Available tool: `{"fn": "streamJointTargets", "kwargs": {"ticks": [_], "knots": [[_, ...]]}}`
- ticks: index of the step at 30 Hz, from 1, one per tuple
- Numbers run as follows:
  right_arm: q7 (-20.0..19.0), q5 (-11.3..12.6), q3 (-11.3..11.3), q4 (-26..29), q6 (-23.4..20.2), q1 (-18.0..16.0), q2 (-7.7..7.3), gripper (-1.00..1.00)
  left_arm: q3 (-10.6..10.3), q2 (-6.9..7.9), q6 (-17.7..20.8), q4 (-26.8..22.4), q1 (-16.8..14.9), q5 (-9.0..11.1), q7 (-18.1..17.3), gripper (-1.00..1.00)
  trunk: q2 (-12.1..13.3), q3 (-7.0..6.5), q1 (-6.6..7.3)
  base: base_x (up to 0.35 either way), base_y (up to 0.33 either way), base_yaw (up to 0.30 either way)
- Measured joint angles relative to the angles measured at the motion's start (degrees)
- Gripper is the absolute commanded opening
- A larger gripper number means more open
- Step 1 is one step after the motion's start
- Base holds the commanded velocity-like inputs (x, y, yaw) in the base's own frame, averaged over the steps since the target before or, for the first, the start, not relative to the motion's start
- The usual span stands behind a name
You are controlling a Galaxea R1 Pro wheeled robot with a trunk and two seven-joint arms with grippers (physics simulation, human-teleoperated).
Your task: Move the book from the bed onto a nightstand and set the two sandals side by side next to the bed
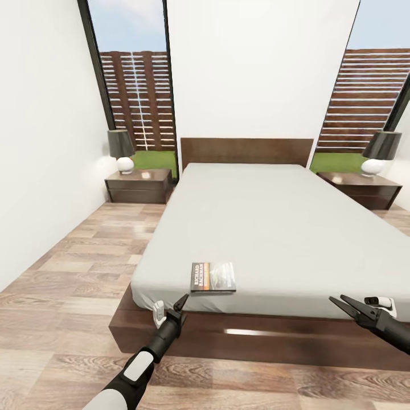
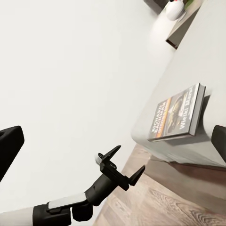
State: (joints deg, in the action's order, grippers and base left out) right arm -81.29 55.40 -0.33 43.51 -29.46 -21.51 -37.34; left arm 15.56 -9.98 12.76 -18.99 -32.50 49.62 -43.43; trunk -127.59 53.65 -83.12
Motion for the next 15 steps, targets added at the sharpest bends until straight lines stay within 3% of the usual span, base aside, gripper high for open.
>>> {"fn": "streamJointTargets", "kwargs": {"ticks": [6,15], "knots": [[0.0,0.0,0.0,0.0,0.0,0.0,0.00,1.00,0.0,0.00,0.0,0.0,0.0,0.0,0.0,1.00,2.4,-1.08,1.32,0.000,0.000,0.000],[0.0,0.0,-0.1,0.0,0.0,0.0,0.00,1.00,0.0,0.00,0.0,0.0,0.0,0.0,0.0,1.00,2.4,-1.08,1.32,0.000,0.000,0.000]]}}
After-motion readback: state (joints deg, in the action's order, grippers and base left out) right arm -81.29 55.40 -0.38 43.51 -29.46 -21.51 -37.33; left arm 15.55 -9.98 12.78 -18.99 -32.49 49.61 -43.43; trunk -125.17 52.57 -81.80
